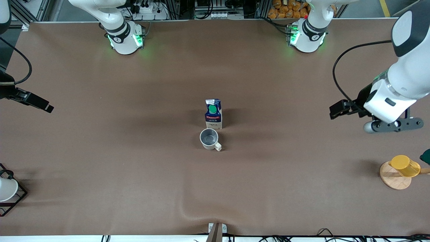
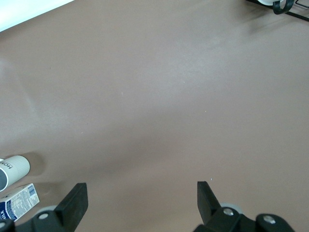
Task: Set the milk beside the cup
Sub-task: 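Open the left gripper and lift it away from the milk carton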
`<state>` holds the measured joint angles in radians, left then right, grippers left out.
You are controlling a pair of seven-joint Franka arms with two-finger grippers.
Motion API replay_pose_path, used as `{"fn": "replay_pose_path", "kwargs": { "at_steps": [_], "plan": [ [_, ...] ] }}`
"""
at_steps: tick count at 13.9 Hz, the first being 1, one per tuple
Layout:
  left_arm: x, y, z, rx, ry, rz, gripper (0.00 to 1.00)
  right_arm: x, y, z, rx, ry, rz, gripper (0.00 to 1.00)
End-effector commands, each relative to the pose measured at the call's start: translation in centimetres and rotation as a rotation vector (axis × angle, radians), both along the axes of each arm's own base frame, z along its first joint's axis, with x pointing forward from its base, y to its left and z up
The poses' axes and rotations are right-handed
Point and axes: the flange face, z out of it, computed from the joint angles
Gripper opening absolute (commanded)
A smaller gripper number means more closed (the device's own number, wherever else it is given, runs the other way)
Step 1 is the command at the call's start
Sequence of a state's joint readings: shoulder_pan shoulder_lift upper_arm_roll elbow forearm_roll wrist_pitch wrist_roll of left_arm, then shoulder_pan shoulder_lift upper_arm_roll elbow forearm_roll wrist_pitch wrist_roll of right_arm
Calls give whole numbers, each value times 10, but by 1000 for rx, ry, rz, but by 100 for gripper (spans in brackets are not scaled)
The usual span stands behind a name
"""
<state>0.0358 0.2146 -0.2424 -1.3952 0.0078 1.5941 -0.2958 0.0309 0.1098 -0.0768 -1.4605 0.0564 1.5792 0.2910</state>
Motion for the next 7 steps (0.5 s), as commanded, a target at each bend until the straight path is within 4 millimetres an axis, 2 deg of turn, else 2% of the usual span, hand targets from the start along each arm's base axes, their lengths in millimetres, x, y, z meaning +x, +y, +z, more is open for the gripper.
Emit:
{"fn": "replay_pose_path", "kwargs": {
  "at_steps": [1,5,7],
  "plan": [
    [-28,23,16,27,-17,22,100,0,0,5,11,9,-13,100],
    [-50,29,35,36,14,53,100,-1,-1,3,11,18,-9,100],
    [-50,35,37,49,8,47,100,-2,-1,2,11,19,-8,100]
  ]
}}
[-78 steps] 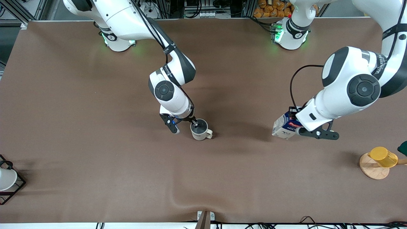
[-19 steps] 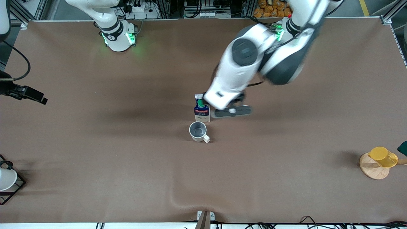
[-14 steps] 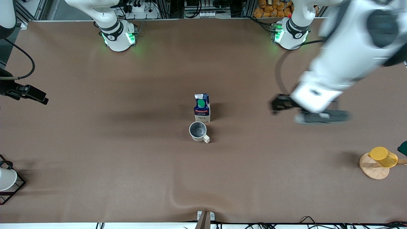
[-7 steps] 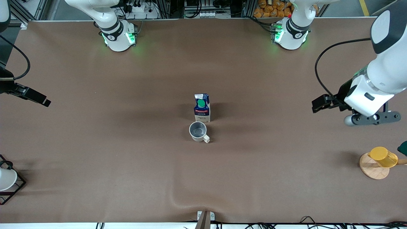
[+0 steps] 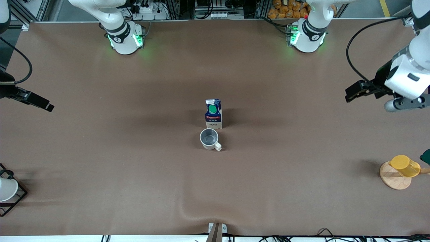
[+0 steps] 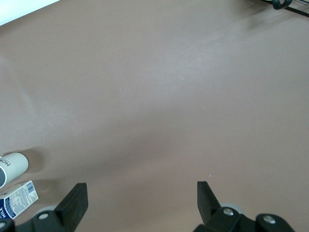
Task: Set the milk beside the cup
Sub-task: 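Open the left gripper and lift it away from the milk carton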
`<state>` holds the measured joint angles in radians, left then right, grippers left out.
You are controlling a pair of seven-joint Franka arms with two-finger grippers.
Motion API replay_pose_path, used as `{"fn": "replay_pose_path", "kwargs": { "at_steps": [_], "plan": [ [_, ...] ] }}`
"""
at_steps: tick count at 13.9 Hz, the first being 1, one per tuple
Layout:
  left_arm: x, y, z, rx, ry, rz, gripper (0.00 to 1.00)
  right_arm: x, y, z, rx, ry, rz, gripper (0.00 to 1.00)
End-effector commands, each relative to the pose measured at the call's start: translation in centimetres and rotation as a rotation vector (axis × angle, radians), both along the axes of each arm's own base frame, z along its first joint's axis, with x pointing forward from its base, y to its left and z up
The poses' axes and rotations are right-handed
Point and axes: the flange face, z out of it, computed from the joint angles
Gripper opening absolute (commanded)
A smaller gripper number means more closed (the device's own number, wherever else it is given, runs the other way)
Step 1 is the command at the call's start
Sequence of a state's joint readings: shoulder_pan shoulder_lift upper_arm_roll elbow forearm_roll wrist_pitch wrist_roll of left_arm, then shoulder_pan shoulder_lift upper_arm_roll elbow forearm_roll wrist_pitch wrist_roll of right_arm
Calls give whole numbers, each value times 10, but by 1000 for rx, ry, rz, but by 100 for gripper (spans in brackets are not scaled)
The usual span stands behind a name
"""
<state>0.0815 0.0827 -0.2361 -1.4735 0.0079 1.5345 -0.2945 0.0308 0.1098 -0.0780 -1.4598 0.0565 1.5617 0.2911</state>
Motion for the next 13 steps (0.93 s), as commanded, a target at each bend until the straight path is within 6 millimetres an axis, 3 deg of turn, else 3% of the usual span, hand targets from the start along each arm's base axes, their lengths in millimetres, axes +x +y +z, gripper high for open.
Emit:
{"fn": "replay_pose_path", "kwargs": {
  "at_steps": [1,3,13],
  "plan": [
    [-12,9,3,19,3,5,100,0,-1,3,11,2,-7,100],
    [-13,14,-5,23,13,11,100,0,-1,3,11,2,-6,100],
    [-11,20,10,7,-9,-69,100,0,0,4,6,3,-3,100]
  ]
}}
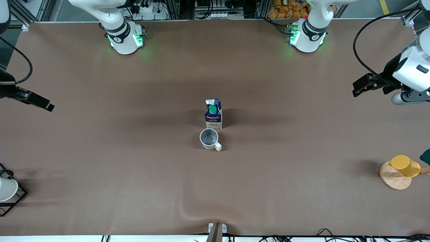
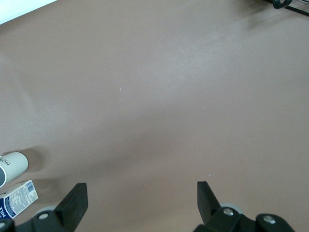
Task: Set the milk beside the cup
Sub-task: 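Open the left gripper and lift it away from the milk carton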
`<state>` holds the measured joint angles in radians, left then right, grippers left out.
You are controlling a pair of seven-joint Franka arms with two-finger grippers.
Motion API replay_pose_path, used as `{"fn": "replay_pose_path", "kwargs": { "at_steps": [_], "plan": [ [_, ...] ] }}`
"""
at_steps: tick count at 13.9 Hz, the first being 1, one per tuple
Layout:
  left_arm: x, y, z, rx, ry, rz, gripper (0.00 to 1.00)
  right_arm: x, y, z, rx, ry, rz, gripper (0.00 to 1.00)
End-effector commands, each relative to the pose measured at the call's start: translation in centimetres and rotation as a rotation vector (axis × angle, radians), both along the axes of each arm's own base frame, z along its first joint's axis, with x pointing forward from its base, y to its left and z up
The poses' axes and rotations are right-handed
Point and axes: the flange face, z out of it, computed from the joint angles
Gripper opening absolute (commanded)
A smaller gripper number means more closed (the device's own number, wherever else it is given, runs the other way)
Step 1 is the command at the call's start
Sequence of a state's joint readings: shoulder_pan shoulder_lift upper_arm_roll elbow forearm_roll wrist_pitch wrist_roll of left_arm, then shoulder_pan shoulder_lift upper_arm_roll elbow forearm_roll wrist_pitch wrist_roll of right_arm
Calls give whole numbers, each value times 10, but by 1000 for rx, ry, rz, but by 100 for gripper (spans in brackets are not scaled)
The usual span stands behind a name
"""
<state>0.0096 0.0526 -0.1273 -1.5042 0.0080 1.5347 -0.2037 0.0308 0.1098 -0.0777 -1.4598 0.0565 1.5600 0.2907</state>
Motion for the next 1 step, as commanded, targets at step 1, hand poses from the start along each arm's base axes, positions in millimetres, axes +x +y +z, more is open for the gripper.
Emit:
{"fn": "replay_pose_path", "kwargs": {
  "at_steps": [1],
  "plan": [
    [-4,2,8,2,-8,-12,100,0,0,3,6,2,-4,100]
  ]
}}
